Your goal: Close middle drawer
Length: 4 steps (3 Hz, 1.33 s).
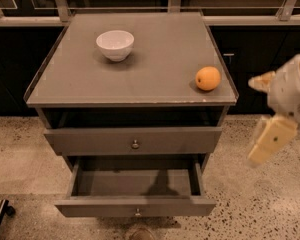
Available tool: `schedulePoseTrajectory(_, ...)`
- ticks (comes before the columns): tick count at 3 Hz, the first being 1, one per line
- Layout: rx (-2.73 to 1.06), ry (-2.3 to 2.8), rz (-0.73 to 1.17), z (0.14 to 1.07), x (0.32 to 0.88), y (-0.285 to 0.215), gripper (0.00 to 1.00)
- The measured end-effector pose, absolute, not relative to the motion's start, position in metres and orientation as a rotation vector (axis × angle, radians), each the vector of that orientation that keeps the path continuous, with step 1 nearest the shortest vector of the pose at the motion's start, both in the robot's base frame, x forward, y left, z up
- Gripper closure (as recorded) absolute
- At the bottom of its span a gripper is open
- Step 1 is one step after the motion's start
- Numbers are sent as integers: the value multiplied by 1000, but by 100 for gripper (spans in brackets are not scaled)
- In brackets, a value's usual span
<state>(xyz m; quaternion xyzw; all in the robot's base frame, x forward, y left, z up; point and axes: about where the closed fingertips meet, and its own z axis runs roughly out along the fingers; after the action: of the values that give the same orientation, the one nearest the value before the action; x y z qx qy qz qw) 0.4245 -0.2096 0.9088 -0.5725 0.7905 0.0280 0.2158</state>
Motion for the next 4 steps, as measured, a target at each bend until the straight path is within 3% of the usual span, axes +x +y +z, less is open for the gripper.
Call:
schedulePoseTrajectory(2, -1392, 2287, 389, 725, 396, -189, 0)
schedulePoseTrajectory(4, -1253, 2414, 536, 597, 361, -188, 0)
